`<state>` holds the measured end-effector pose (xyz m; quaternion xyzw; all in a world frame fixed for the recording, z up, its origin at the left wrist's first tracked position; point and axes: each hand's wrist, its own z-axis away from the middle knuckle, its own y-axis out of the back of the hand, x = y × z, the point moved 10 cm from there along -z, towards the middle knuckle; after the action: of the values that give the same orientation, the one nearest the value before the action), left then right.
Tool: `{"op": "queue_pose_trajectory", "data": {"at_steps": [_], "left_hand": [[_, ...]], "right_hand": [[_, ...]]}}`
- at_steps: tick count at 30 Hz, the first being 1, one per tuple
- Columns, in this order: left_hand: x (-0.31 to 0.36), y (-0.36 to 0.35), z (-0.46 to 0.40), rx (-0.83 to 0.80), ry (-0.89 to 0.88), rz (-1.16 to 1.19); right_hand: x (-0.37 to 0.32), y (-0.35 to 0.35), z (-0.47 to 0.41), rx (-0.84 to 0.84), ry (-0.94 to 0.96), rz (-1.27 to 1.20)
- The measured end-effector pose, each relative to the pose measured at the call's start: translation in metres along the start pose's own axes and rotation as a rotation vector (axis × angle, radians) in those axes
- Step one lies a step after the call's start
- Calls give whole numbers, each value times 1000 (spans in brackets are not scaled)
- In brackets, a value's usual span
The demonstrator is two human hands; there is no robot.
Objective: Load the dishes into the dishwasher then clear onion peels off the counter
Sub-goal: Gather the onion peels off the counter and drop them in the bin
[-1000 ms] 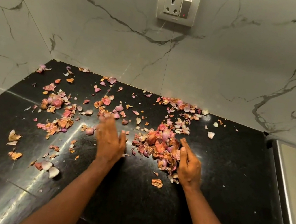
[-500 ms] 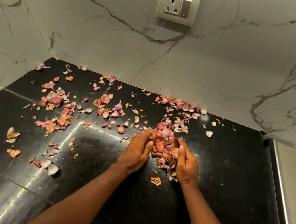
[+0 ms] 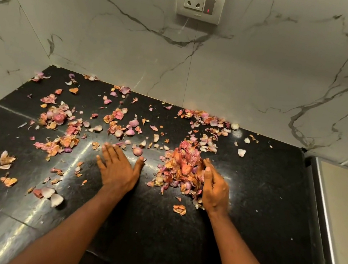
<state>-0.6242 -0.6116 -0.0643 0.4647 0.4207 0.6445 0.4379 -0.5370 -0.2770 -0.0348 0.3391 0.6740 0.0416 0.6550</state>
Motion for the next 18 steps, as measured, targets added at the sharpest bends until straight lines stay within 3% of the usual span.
{"op": "queue_pose_trajectory", "data": {"at_steps": [8,10,14,18], "left_hand": [[126,-36,44,-103,-406,23],[154,-34,60,-129,-512,164],[172,1,78,-166,-624,666],[134,31,53,83,-593,764]], "right_hand": [[-1,0,2,-2,-9,-11],[-2,1,2,-1,-9,-26],[-4,3,3,-3,-1,-59],[-4,5,3,27,-3,-54]]}}
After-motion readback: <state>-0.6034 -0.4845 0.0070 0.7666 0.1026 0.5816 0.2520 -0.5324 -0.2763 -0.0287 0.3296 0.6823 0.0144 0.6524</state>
